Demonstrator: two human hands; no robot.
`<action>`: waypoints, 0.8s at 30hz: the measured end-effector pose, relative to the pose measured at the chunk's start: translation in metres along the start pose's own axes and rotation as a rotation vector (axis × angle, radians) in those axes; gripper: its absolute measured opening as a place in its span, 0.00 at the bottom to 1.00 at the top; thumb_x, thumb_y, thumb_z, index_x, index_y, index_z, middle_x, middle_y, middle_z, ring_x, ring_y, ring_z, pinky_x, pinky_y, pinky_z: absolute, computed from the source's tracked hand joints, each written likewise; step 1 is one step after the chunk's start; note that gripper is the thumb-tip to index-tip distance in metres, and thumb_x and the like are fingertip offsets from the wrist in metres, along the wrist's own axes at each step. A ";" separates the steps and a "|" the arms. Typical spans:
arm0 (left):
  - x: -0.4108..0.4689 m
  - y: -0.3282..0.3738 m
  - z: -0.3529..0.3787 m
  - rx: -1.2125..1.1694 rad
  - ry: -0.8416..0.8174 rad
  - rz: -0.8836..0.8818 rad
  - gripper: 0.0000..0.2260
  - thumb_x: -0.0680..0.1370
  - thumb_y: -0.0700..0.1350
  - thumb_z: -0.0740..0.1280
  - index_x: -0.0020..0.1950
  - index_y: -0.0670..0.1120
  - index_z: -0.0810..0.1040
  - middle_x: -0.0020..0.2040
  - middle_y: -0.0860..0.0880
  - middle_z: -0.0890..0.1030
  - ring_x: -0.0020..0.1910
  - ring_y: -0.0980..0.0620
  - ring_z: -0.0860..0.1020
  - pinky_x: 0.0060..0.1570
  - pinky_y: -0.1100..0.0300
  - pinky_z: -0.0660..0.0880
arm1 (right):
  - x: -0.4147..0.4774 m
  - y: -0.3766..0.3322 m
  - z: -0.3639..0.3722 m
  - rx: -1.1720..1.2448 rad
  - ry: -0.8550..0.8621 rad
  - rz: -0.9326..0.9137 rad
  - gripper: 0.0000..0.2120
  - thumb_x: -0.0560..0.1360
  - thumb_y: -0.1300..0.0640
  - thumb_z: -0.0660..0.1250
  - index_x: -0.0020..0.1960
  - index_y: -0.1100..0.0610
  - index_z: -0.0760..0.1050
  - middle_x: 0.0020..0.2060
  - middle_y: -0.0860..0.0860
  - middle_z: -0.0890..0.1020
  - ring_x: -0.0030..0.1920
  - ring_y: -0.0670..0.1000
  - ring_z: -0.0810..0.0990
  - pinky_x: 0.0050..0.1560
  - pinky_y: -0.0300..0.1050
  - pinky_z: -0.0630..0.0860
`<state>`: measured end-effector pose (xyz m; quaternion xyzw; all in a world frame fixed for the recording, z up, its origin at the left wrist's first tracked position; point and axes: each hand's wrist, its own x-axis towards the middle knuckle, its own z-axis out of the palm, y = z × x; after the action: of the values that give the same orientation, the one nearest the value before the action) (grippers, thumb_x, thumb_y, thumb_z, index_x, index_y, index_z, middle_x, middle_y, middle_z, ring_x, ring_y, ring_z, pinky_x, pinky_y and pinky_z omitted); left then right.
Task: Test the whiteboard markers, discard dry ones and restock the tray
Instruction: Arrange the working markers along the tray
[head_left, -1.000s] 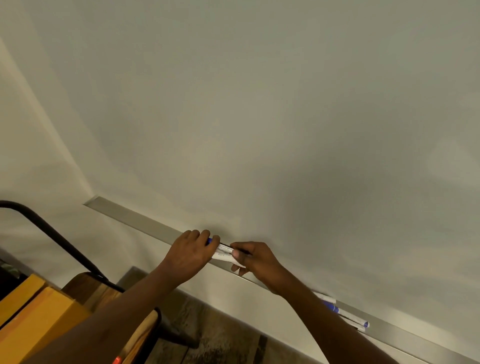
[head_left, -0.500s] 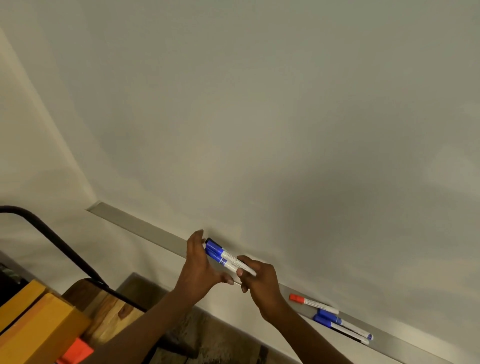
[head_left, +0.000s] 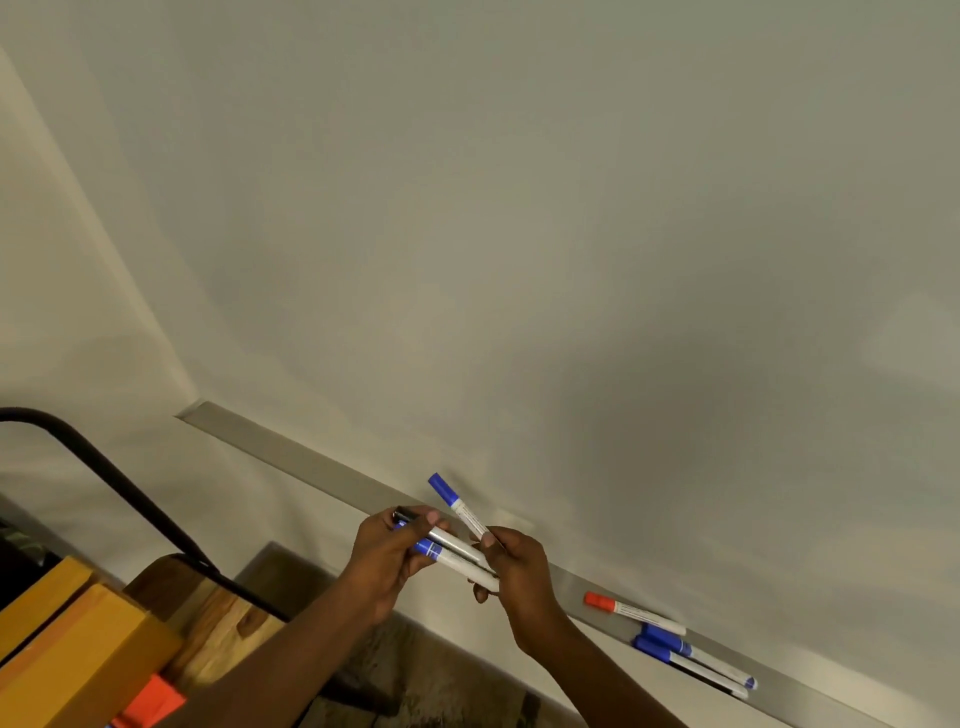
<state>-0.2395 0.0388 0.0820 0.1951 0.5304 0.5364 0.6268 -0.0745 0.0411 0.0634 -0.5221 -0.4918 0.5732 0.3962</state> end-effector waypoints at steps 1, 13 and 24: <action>0.001 -0.002 -0.001 -0.005 0.043 -0.010 0.15 0.71 0.39 0.71 0.55 0.35 0.77 0.48 0.38 0.83 0.46 0.40 0.83 0.41 0.54 0.82 | 0.002 0.001 0.001 0.011 0.005 0.023 0.07 0.79 0.60 0.62 0.50 0.59 0.79 0.37 0.57 0.82 0.33 0.54 0.82 0.34 0.47 0.80; 0.014 -0.013 -0.027 0.019 0.291 -0.107 0.13 0.72 0.40 0.71 0.55 0.37 0.78 0.50 0.38 0.82 0.47 0.41 0.82 0.31 0.59 0.80 | 0.044 0.059 -0.014 -1.136 0.013 -0.370 0.14 0.78 0.58 0.64 0.63 0.56 0.76 0.52 0.54 0.80 0.48 0.52 0.77 0.51 0.44 0.74; 0.021 -0.023 -0.047 0.021 0.343 -0.124 0.12 0.73 0.39 0.71 0.55 0.37 0.77 0.50 0.39 0.82 0.46 0.42 0.83 0.35 0.56 0.81 | 0.062 0.096 -0.007 -1.169 -0.120 -0.364 0.18 0.79 0.55 0.62 0.68 0.54 0.68 0.58 0.52 0.77 0.56 0.51 0.75 0.60 0.43 0.68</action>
<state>-0.2726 0.0344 0.0372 0.0741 0.6461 0.5166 0.5569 -0.0707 0.0831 -0.0437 -0.5274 -0.8275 0.1601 0.1075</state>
